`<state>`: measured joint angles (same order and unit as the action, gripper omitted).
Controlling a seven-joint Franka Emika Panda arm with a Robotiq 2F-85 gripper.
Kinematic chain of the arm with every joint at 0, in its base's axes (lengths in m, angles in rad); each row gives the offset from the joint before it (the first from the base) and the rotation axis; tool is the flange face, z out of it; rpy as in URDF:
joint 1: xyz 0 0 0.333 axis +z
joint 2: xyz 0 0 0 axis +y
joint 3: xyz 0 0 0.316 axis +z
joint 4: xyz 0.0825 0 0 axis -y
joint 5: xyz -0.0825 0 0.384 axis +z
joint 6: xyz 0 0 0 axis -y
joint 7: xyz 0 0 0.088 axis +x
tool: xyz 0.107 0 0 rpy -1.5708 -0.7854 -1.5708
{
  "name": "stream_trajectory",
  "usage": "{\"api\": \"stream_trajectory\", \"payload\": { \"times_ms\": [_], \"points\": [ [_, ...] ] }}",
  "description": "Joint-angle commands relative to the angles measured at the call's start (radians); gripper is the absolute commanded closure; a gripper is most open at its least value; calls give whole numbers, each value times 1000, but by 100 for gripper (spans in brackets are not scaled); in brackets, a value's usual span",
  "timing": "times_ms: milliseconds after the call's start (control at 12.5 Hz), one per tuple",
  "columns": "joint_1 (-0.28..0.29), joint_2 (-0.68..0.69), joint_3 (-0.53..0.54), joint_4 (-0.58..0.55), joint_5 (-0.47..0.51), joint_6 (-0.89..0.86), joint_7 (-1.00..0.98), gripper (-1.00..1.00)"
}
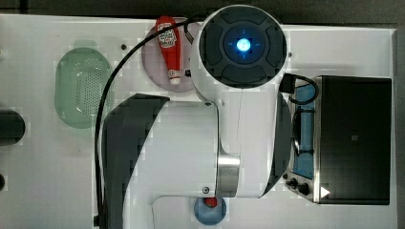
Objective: Pick Banana and place it in mug.
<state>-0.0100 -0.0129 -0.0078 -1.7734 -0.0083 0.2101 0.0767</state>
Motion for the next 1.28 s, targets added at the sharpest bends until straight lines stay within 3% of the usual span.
{"api": "stream_trajectory", "payload": {
  "times_ms": [80,240,320,720,1280],
  "points": [
    [-5,-364,-21,-236,-31,-225,30,-48],
    [-5,-357,-20,-265,-31,-211,30,-91],
    [-4,-348,-20,-289,-31,-190,25,-100],
    [-2,-261,-21,-460,-31,84,-257,-100],
    [-3,-25,-25,-643,-31,520,-677,-100]
  ]
}}
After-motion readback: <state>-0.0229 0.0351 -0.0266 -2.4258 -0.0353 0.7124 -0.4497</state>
